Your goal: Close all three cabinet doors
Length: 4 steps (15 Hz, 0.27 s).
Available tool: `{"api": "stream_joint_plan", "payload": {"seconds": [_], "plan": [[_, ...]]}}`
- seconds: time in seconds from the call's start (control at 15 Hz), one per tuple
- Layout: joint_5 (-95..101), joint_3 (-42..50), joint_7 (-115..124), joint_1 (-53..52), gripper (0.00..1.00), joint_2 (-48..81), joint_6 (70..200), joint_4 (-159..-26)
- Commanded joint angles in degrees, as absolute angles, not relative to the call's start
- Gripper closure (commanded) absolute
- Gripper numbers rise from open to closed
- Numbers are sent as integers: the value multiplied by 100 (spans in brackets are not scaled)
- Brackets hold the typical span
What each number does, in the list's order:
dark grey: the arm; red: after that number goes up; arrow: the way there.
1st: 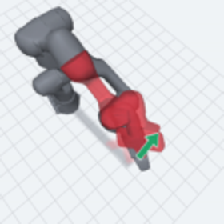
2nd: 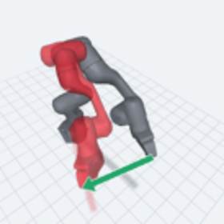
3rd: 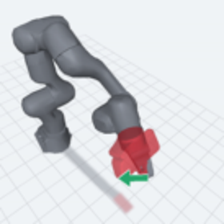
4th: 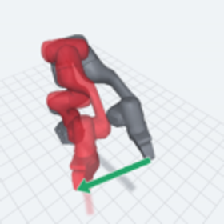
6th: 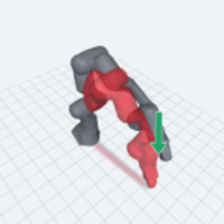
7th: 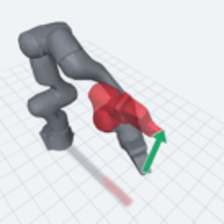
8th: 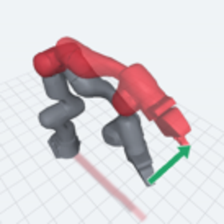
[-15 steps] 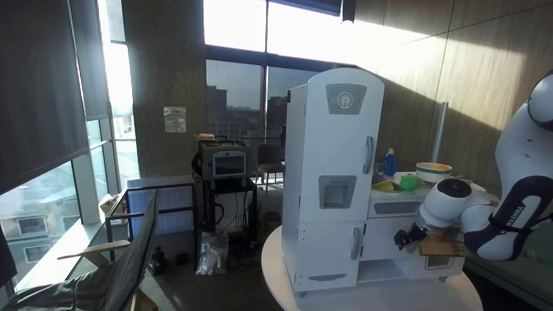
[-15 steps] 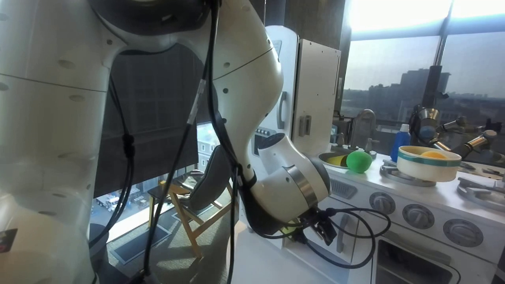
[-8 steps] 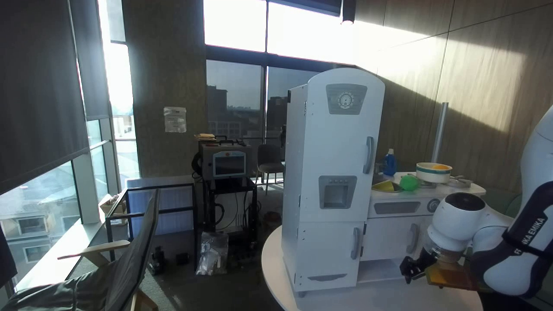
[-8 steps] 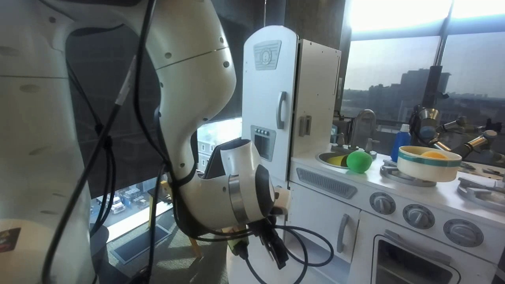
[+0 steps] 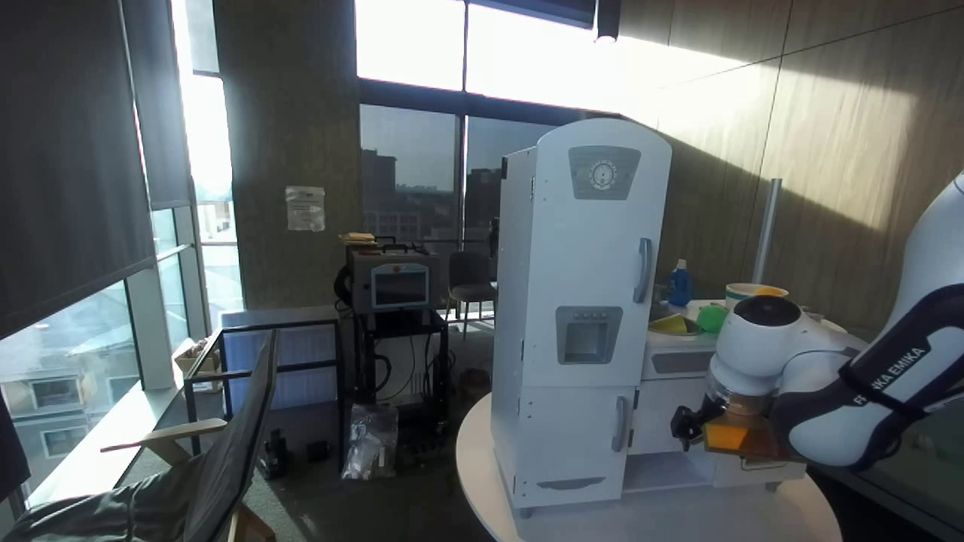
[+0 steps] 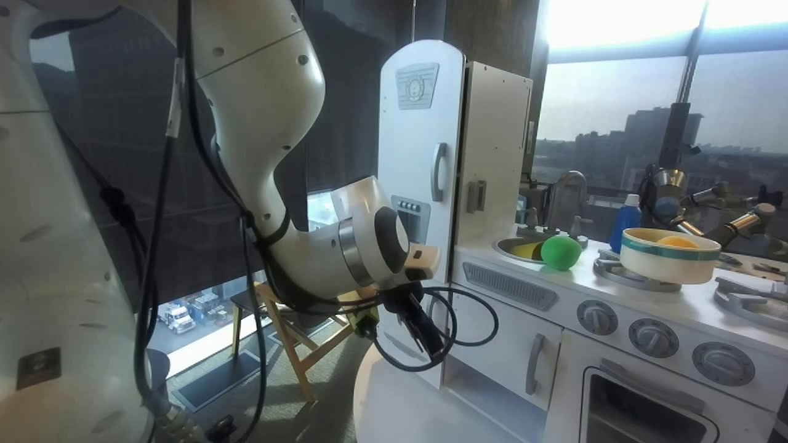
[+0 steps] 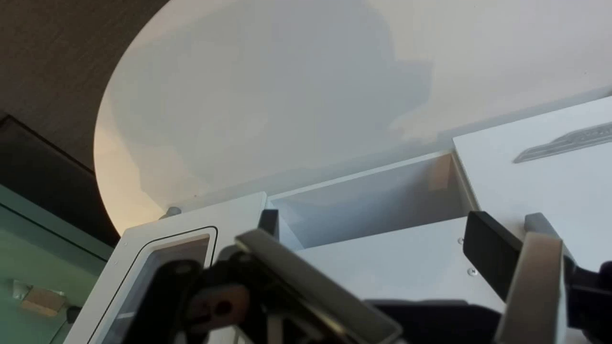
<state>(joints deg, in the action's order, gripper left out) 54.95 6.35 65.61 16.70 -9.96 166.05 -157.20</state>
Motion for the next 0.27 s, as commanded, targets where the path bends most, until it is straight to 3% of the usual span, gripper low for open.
{"api": "stream_joint_plan", "payload": {"seconds": [0.0,0.07,0.2], "plan": [[5054,600,6505,1251,0,-2125,15664,-15916],[5273,624,6569,1433,0,-1381,16136,-15687],[5195,610,6568,1297,0,-1766,15819,-15745]]}}
